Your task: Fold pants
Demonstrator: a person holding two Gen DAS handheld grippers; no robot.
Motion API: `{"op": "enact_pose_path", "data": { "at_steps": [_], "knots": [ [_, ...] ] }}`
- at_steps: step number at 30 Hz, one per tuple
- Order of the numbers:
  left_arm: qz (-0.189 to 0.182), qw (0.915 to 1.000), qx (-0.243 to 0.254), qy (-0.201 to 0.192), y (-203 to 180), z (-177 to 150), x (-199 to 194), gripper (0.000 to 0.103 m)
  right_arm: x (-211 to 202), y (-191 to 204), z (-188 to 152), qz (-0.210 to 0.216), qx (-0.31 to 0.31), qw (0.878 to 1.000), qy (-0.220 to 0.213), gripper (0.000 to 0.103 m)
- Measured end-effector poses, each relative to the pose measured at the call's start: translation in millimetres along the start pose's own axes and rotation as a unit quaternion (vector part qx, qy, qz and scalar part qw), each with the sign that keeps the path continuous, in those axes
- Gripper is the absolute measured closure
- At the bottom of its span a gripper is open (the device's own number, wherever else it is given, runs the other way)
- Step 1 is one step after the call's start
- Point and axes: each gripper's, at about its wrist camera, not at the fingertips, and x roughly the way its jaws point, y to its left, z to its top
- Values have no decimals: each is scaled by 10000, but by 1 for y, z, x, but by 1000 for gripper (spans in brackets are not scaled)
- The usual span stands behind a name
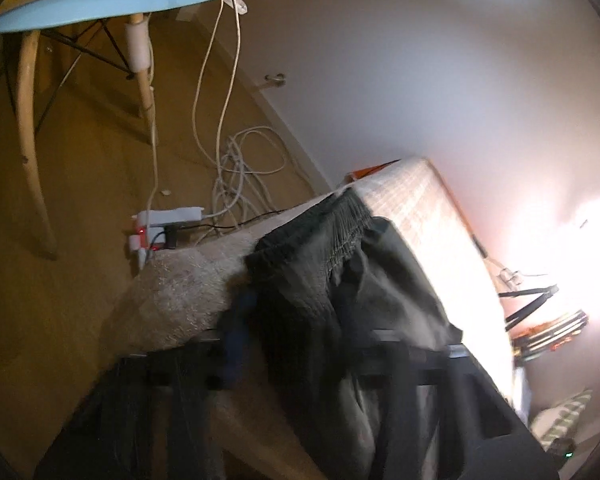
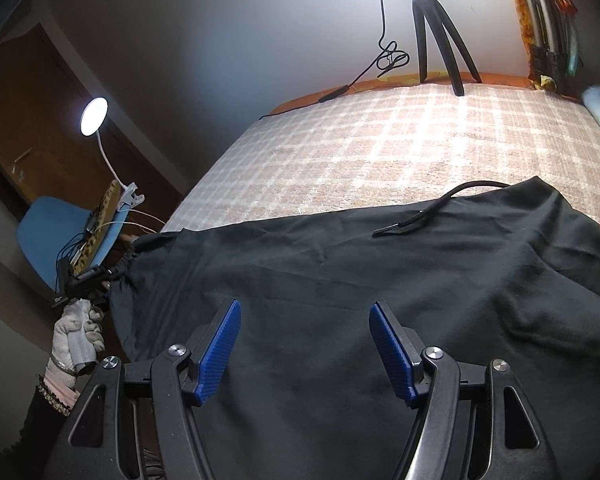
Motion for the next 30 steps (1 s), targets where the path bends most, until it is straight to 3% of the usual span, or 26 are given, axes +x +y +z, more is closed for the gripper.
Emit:
{"op": "enact_pose_path", "data": {
  "at_steps": [2, 5, 9, 17, 23, 30],
  "knots": [
    [45, 9999, 126, -51, -3, -1, 1, 85, -1, -1, 0, -21, 20, 10000, -12, 33],
    [160, 9993, 302, -160, -9, -4, -1, 88, -1, -2, 1, -8, 72, 10000, -25, 33],
    [191, 9983, 421, -355, -17, -6, -8, 89, -2, -1, 1, -15, 73, 10000, -42, 33],
    [254, 9879, 1302, -806, -58, -18, -22, 90, 1, -2, 1, -32, 110, 9999, -45, 34],
    [172, 9748, 2036, -898, -92, -38, -26, 91, 3, -2, 1, -13, 137, 9999, -26, 33],
    [-176, 9463, 3174, -583, -145, -94, -19, 91, 7, 2, 1, 132, 38, 9999, 60, 33]
  ]
}}
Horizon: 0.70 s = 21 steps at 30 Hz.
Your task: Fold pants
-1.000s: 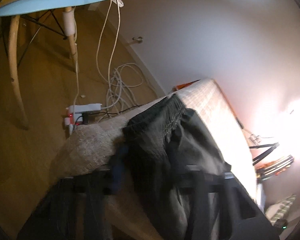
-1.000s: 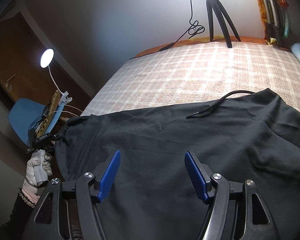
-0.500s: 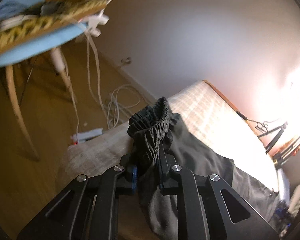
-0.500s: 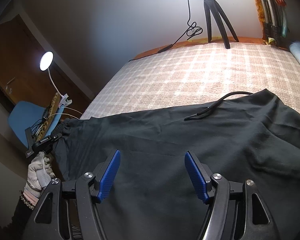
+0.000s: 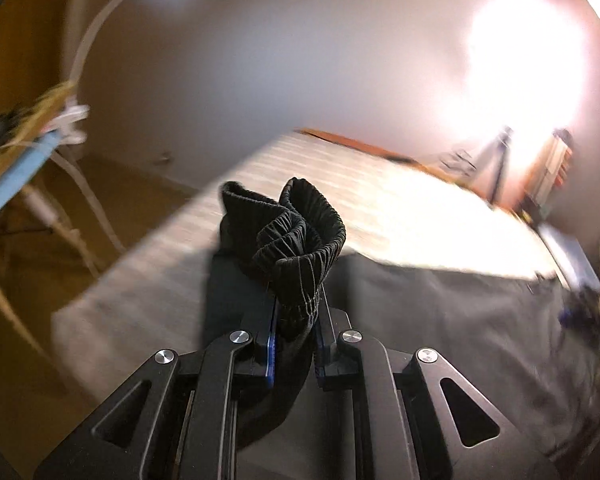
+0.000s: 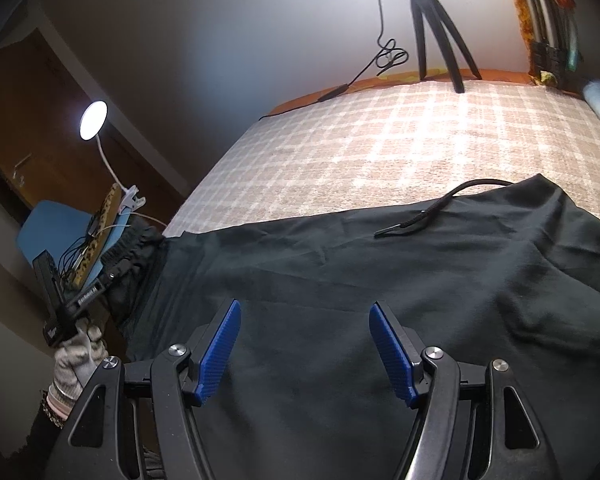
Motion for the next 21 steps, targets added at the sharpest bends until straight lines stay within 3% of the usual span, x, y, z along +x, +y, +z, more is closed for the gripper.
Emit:
{"op": "enact_pose_path", "data": {
  "at_steps": [6, 11, 15, 21],
  "knots": [
    [-294, 9929, 1122, 281, -70, -26, 12, 91, 16, 8, 0, 675, 331, 9967, 304, 32],
    [-332, 9862, 1615, 123, -100, -35, 3, 91, 35, 26, 9, 1395, 687, 9864, 534, 31],
    [-316, 9824, 1842, 83, -114, -41, 0, 91, 66, 44, 15, 1665, 866, 9787, 837, 30],
    [-373, 9684, 2466, -2, -143, -55, -4, 90, 107, 63, 25, 2082, 1370, 9601, 1268, 30]
  ]
}}
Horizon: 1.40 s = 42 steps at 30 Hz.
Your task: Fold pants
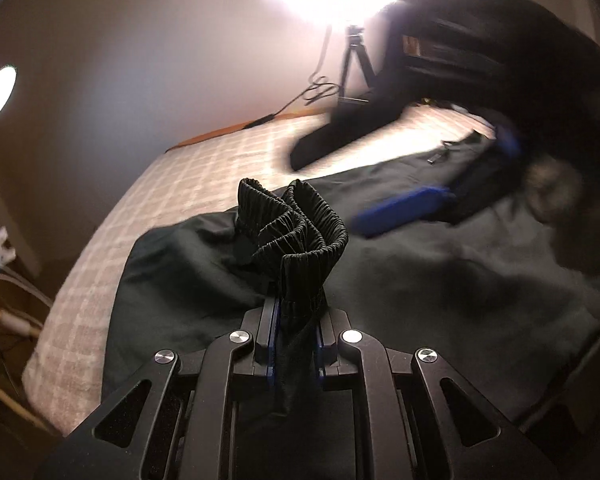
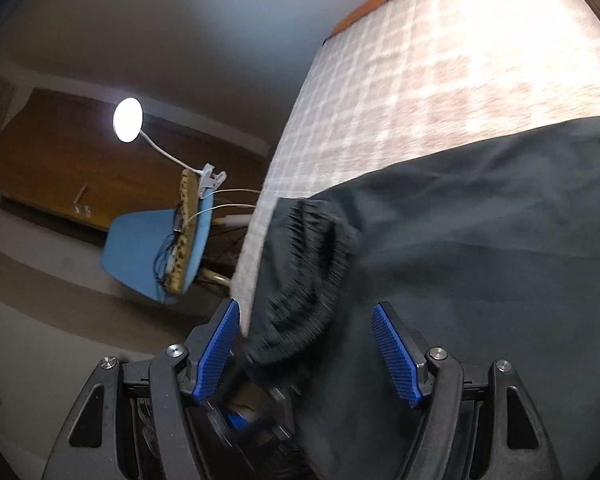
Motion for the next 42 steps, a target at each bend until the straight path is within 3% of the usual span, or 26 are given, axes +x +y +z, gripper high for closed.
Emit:
{"op": "enact_pose_path", "data": {
  "at_steps": [3, 10, 12, 14, 19, 21, 23, 28, 30, 34, 42],
  "knots": [
    [-100, 9998, 146, -20, -8, 0, -3, 84, 7, 5, 3, -94, 23, 9999, 37, 30],
    [-483, 9987, 147, -103, -12, 3, -11, 82, 27, 14, 3, -933, -134, 9947, 411, 38],
    [-581, 9979, 211, -180, -16, 4, -16, 76, 34, 13, 0, -1166, -193, 9917, 498, 47],
    [-708, 9970, 235, -216, -19, 4, -21, 68, 36, 8, -1, -1335, -284, 9889, 579, 69],
    [-1442, 9895, -30, -79, -6, 8, -38, 67, 14, -5, 1, -1247, -191, 9915, 313, 84],
    [-1764, 9831, -434, -219, 14, 12, -50, 67, 2, -6, 1, -1241, -236, 9918, 182, 85],
    [-1811, 9797, -779, -356, 35, 17, -55, 67, -11, -5, -1, -1235, -310, 9918, 95, 86],
    [-982, 9877, -1160, -357, 80, 30, -47, 67, -39, -2, -12, -1337, -421, 9899, -185, 86],
    [-994, 9870, -1246, -219, 83, 30, -40, 67, -50, -3, -18, -1389, -454, 9890, -238, 86],
    [-1207, 9880, -946, 180, 59, 34, -18, 67, -81, -10, -29, -1552, -394, 9863, -392, 86],
    [-1559, 9860, -91, 576, -1, 44, -1, 67, -144, -31, -38, -1890, -200, 9797, -632, 86]
  ]
}}
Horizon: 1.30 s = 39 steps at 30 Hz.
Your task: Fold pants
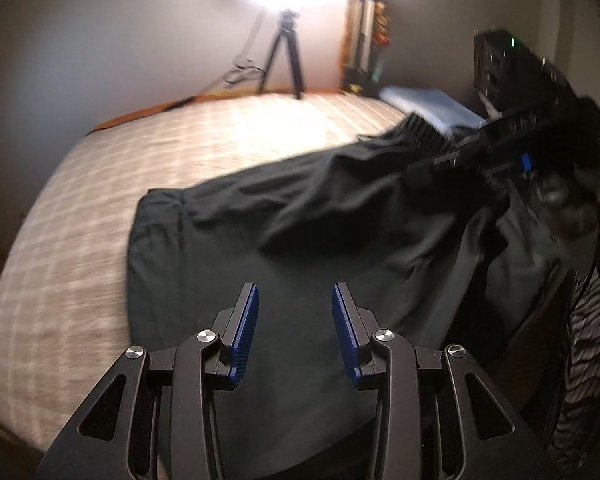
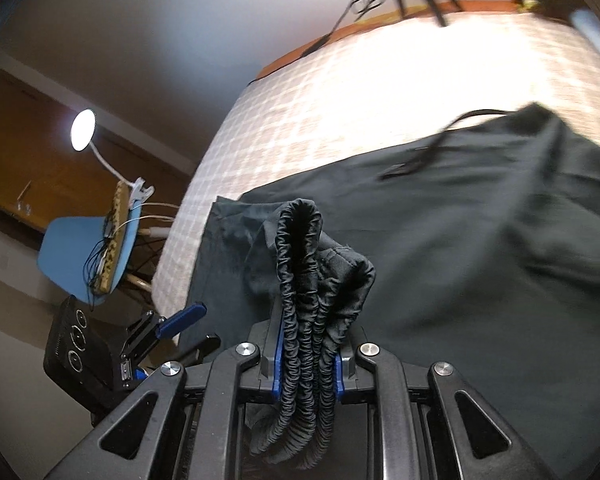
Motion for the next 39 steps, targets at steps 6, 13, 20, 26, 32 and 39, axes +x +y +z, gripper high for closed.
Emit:
{"op": "enact_pose_path", "data": {
  "at_steps": [6, 13, 20, 26, 32, 39],
  "knots": [
    [-157, 9997, 138, -126, -20, 20, 4, 58, -42, -25, -8, -285, 94, 9994, -183, 86],
    [-264, 9993, 191, -168, -26, 38, 13, 57, -99, -73, -18, -669, 440, 9961, -362, 86],
    [-356, 9981, 512, -6, -47, 42, 27, 56, -152, -116, -28, -1168, 578, 9902, -501, 86],
    [-331, 9977, 584, 37, -56, 44, 32, 56, -188, -151, -37, -1567, 795, 9823, -652, 86],
    [-309, 9978, 581, 63, -57, 45, 36, 56, -212, -188, -47, -1873, 1095, 9737, -690, 86],
    [-297, 9966, 742, 186, -65, 42, 45, 55, -223, -210, -50, -1997, 1028, 9726, -600, 86]
  ]
}}
